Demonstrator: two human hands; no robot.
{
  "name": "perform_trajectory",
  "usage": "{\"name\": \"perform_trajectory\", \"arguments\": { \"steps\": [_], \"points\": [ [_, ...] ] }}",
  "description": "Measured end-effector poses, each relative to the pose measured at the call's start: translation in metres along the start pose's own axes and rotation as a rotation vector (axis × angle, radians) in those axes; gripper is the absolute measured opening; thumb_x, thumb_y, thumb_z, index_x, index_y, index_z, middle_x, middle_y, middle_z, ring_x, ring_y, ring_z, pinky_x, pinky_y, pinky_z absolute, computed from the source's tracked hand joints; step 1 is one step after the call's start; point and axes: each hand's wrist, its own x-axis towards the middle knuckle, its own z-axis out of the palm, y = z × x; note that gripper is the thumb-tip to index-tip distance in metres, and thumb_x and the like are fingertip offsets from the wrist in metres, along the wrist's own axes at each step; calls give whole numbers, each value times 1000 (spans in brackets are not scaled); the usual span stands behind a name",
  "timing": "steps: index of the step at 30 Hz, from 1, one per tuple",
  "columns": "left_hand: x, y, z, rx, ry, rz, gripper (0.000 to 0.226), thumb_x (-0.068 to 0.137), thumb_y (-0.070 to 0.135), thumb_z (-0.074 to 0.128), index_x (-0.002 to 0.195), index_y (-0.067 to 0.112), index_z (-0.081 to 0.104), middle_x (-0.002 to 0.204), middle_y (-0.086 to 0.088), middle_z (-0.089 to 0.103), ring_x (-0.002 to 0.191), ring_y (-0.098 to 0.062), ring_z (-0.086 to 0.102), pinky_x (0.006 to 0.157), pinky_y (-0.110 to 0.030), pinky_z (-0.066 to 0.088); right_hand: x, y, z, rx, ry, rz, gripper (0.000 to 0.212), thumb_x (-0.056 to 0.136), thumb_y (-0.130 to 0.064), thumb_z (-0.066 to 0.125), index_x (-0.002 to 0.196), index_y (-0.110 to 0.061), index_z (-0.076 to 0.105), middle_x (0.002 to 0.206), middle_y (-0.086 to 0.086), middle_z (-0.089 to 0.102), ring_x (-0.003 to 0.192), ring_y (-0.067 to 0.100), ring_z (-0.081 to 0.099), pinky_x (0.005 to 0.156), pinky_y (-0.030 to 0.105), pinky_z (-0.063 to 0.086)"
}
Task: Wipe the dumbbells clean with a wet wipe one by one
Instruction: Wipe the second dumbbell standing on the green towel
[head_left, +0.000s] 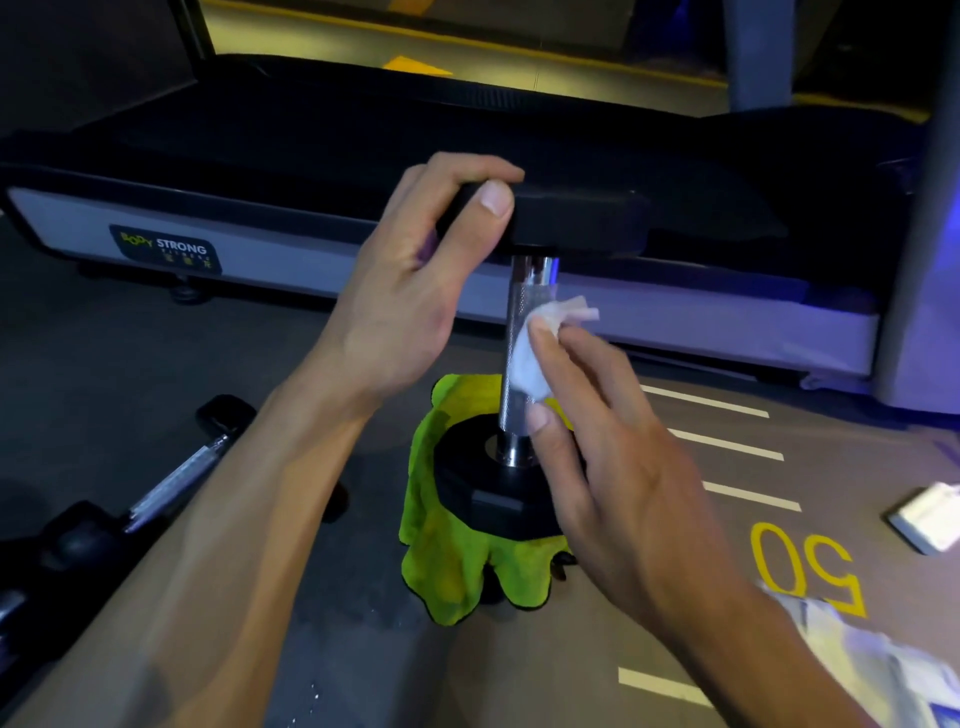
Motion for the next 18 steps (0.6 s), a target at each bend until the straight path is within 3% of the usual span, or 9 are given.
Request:
{"name": "perform_trajectory", "arguments": {
  "steps": [2, 5, 8, 12, 14, 18],
  "points": [
    [-1, 2, 1, 0, -4, 5, 28, 103, 45, 44, 122, 33, 61, 126, -6, 59, 116, -8, 56, 102, -23, 40, 1, 1, -1, -31, 9, 12, 48, 106, -32, 39, 154, -34, 38, 147, -17, 37, 119, 4, 50, 86, 19, 46],
    [-4, 3, 0, -5, 2, 11, 29, 102, 45, 44, 122, 33, 61, 119, -1, 58, 107, -2, 55, 97, -19, 38, -18, 6, 5, -54, -80, 4, 40, 105, -32, 43, 143, -34, 54, 131, -16, 48, 108, 6, 56, 86, 19, 46],
    [-7, 4, 2, -39, -1, 8, 29, 101, 44, 45, 121, 31, 61, 116, -3, 56, 102, -1, 53, 94, -17, 37, -31, 10, 10, -31, -132, -31, 34, 105, -32, 44, 132, -31, 63, 122, -14, 55, 111, 11, 58, 93, 33, 50],
    [-9, 8, 5, -30, -6, 20, 31, 101, 42, 46, 122, 26, 62, 122, -13, 58, 105, -4, 53, 95, -20, 37, -12, 4, 4, -53, -37, -17, 42, 106, -36, 40, 143, -26, 57, 120, -8, 54, 115, 15, 52, 97, 34, 45],
    [-9, 8, 4, -26, -5, 22, 31, 101, 43, 46, 122, 27, 62, 121, -14, 58, 104, -5, 53, 95, -20, 38, -14, 2, 8, -82, -24, -28, 40, 106, -37, 39, 136, -26, 64, 117, -7, 55, 114, 17, 51, 96, 40, 45],
    [-10, 6, 0, -52, -5, 18, 31, 101, 44, 47, 122, 27, 62, 108, 0, 55, 97, -5, 51, 93, -24, 37, -32, 19, 14, -126, -48, -39, 39, 106, -39, 38, 118, -29, 74, 109, -10, 59, 111, 20, 53, 93, 44, 47]
  ]
}}
